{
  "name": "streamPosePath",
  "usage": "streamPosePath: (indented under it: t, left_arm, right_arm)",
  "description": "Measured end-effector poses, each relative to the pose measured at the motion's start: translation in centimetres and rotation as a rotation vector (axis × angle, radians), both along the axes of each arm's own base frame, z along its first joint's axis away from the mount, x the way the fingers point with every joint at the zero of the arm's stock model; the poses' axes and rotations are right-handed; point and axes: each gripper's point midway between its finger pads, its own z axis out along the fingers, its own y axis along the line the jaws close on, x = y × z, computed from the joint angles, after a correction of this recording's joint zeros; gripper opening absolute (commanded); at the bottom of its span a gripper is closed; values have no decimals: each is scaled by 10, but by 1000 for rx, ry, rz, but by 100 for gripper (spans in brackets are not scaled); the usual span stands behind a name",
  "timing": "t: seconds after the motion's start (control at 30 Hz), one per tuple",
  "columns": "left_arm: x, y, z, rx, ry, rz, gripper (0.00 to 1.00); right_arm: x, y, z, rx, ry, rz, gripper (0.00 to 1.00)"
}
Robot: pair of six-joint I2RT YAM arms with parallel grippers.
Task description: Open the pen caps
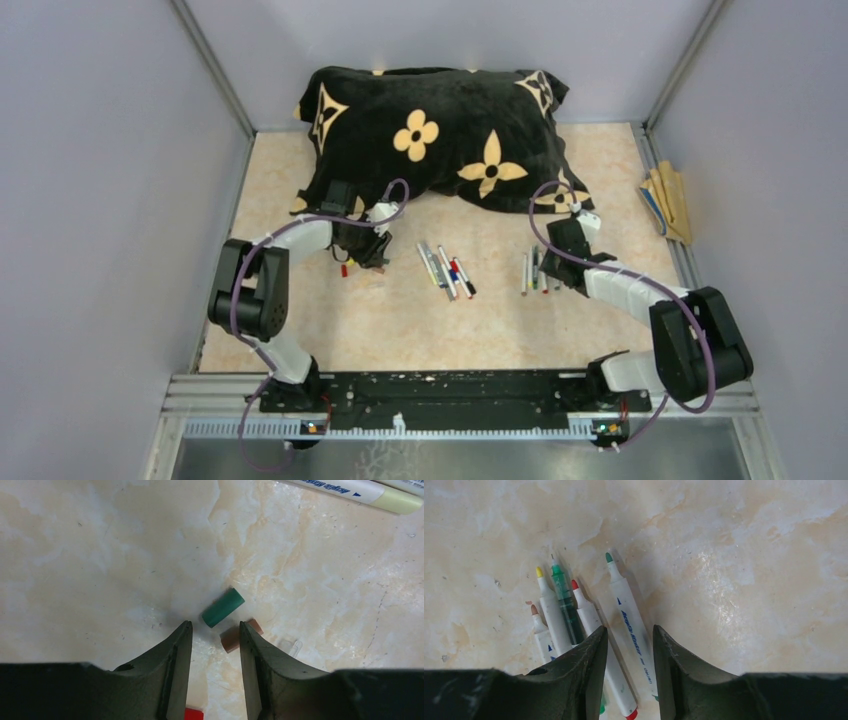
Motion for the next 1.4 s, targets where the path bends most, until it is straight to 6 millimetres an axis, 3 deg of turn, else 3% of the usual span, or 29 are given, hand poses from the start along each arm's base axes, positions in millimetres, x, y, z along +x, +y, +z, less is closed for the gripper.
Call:
streamPosePath:
  t: [0.13, 0.23, 0.37, 0.43, 0.47, 0.5, 0.6, 0.63, 0.7, 0.73, 0.87, 0.97, 1.07, 1.4]
  left_arm:
    - [-3, -2, 9, -24, 1, 1, 48]
    - [-4, -4, 21, -44, 2, -1, 49]
    - [3, -8, 51, -78, -38, -3, 54]
    - [8, -9, 73, -97, -79, -1, 57]
    - [11, -9, 85, -106, -103, -1, 60]
    - [14, -9, 98, -114, -130, 2, 63]
    - [23, -5, 138, -137, -229, 20, 70]
    - [24, -2, 151, -143, -262, 27, 73]
    - [25, 4, 172, -149, -325, 43, 94]
    - [24, 8, 182, -148, -355, 53, 98]
    - [20, 24, 223, -156, -490, 104, 99]
    - [17, 31, 242, -168, -559, 128, 99]
    - [17, 32, 245, -179, -561, 140, 99]
    - [12, 22, 220, -222, -441, 143, 99]
  right_arm:
    - [-1, 2, 0, 8, 6, 17, 39]
    - [-1, 5, 5, 14, -1, 46, 47]
    - [10, 16, 37, 17, -70, 111, 58]
    - [21, 31, 59, 18, -120, 166, 59]
    - [28, 50, 77, 27, -162, 229, 59]
    - [30, 56, 81, 31, -171, 250, 57]
    - [30, 101, 97, 56, -214, 407, 52]
    - [27, 116, 95, 64, -210, 462, 49]
    - [18, 146, 83, 70, -181, 577, 43]
    - [13, 157, 75, 69, -161, 620, 39]
    - [-10, 188, 32, 43, -40, 767, 32]
    - [-15, 195, 15, 29, 12, 799, 29]
    - [-12, 200, 8, 30, 28, 806, 28]
    - [-12, 210, 2, 51, 33, 829, 30]
